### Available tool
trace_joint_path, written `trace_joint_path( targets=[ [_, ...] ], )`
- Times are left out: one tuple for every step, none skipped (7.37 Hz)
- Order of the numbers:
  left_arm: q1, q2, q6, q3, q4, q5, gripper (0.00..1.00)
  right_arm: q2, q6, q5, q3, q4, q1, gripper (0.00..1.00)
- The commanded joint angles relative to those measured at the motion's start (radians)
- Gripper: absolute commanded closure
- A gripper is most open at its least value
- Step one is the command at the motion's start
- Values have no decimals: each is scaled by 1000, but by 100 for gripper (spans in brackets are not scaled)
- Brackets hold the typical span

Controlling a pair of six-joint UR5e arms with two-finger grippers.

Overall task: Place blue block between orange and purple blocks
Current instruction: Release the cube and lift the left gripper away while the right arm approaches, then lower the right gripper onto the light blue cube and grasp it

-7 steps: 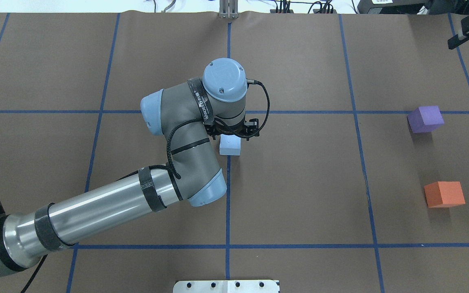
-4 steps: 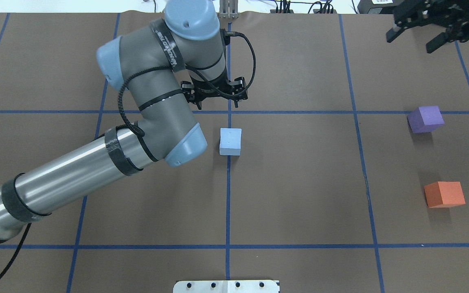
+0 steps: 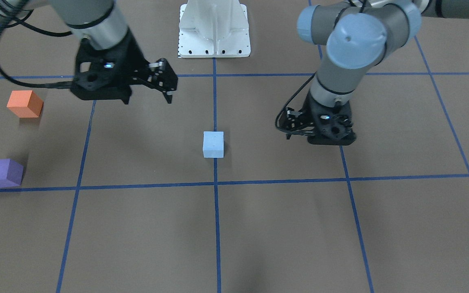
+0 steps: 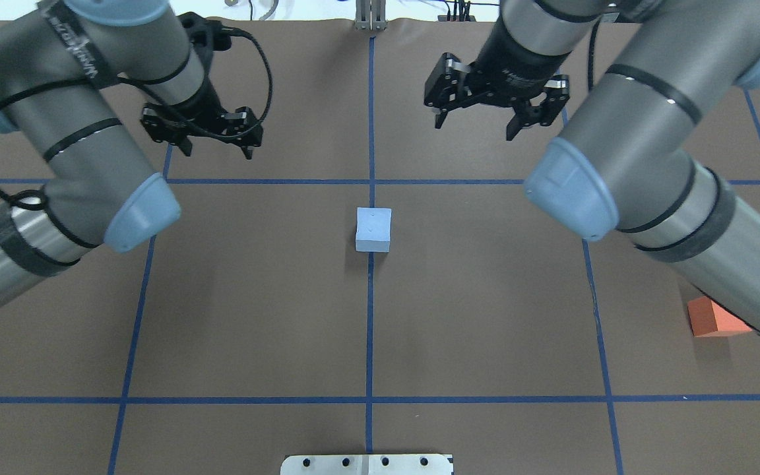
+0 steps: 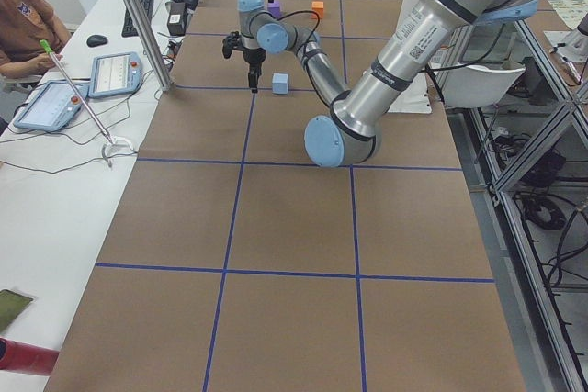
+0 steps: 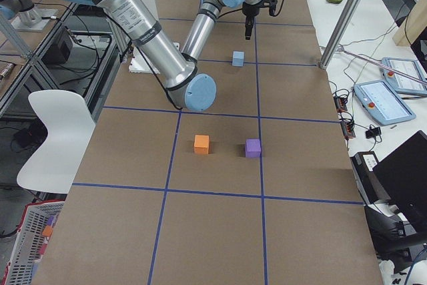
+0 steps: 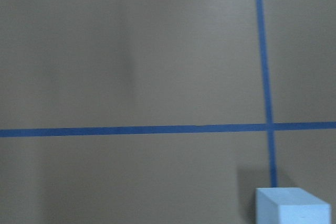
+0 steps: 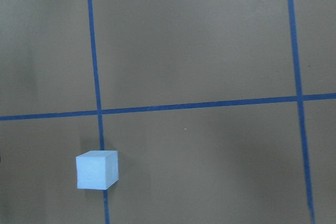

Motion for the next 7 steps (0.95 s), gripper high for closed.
trace_joint_path(
  targets=[
    [-101,191,180,-122,22,-3,0,72,146,-120,-225,227,-134,0],
    [-126,225,222,-130,22,-2,0,107,154,-203,-327,262,-190,0],
    [-135,240,254,-130,22,-1,0,128,147,-222,-395,268,-219,0],
    [-137,242,256,-126,22,0,0,124,131,-237,-415,268,-233,0],
    [-137,242,256,-123,21,0,0,124,106,-254,-432,270,-242,0],
    [-137,242,256,-119,21,0,0,107,61,-257,-432,276,-242,0],
    [-137,242,256,-119,21,0,0,89,46,-257,-432,299,-244,0]
  ],
)
